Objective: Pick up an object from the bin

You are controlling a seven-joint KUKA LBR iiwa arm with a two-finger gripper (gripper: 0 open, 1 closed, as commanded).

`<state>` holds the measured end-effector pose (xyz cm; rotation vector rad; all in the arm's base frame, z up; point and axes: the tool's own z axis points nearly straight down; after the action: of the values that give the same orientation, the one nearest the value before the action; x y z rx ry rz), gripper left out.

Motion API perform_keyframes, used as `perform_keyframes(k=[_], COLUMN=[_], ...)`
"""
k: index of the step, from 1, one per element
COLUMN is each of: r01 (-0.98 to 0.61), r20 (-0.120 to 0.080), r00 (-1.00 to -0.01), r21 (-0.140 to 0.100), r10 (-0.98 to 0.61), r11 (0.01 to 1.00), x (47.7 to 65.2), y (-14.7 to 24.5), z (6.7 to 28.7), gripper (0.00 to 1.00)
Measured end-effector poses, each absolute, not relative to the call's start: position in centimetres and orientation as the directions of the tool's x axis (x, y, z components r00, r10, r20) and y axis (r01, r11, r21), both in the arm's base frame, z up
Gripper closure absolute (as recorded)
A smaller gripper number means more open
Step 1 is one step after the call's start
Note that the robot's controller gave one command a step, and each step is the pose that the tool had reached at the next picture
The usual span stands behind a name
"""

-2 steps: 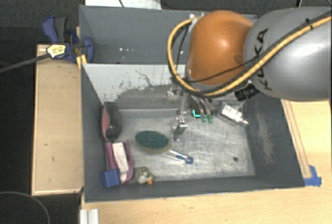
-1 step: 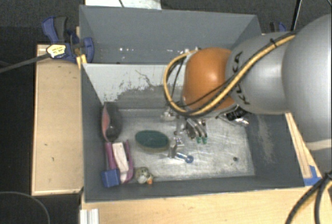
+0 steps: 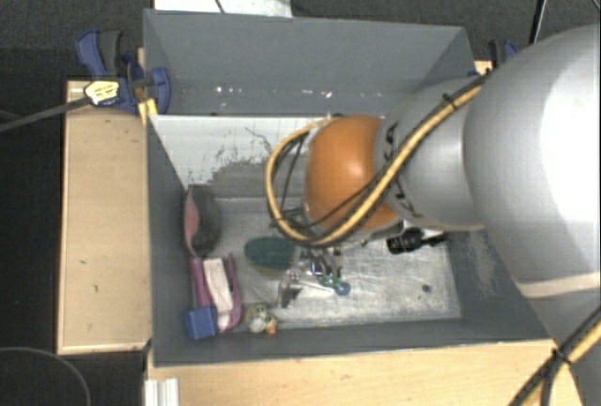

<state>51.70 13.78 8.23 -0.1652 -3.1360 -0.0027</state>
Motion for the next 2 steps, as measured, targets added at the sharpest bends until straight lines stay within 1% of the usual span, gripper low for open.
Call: perform_keyframes(k=[1, 2], r01=[0.111, 0.119], r20=[0.000, -0.008], r00=[-0.994, -0.993], r21=[0.001, 0.003], r10=[0.111, 0.119], r11=[0.994, 0.993], x=[51.8, 50.0], y=[13.6, 11.5], z=[8.3, 19.6], gripper=[1.00, 1.00])
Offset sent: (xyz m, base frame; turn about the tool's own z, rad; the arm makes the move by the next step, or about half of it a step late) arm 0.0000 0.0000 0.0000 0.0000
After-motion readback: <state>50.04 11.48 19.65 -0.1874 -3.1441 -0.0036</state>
